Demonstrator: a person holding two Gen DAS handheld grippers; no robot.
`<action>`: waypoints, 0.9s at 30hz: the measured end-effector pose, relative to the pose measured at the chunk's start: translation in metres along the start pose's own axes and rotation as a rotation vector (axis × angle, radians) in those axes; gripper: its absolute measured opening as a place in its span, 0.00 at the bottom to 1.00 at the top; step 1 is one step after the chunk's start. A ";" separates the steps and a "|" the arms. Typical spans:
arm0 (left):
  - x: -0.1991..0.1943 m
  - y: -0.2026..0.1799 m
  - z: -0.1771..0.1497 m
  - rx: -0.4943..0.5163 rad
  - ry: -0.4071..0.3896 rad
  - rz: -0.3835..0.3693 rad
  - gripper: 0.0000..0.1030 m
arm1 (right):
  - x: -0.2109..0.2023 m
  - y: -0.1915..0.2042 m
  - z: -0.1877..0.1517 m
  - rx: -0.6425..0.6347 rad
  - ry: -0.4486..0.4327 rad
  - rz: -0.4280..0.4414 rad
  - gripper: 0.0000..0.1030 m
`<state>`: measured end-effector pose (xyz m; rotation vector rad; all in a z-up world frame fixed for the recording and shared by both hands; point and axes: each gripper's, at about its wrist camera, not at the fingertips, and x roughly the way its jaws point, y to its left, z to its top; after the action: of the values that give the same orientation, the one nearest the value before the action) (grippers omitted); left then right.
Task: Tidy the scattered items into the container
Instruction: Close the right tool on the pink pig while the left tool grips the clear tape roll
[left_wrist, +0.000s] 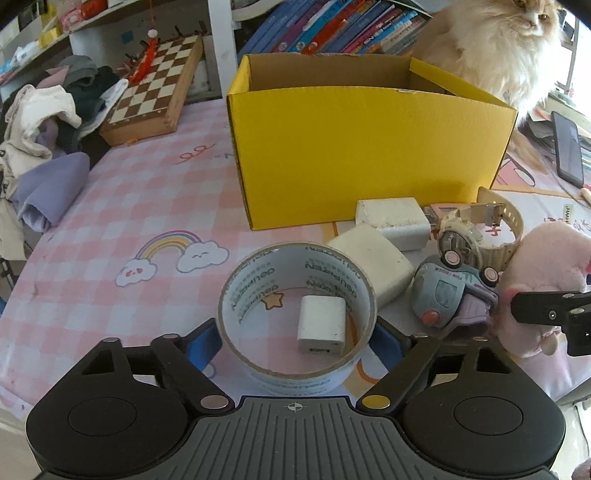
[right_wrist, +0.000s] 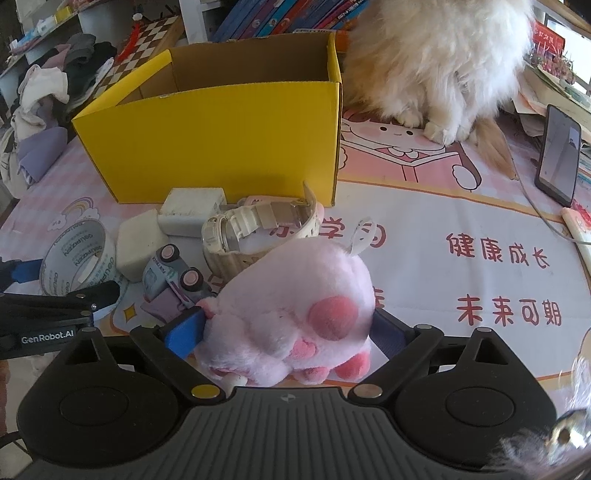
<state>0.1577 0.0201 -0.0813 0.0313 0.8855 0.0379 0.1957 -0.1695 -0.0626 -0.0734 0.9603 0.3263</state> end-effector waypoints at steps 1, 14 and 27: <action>0.000 0.000 0.000 0.001 -0.001 -0.001 0.82 | 0.000 0.000 0.000 0.000 -0.002 0.003 0.90; -0.013 0.005 0.002 -0.033 -0.061 -0.003 0.81 | -0.015 -0.004 -0.001 -0.005 -0.070 -0.025 0.68; -0.029 0.011 -0.002 -0.042 -0.106 -0.018 0.81 | -0.027 -0.006 -0.004 0.030 -0.097 -0.036 0.55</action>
<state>0.1371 0.0296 -0.0596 -0.0135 0.7785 0.0375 0.1801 -0.1821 -0.0433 -0.0466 0.8666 0.2799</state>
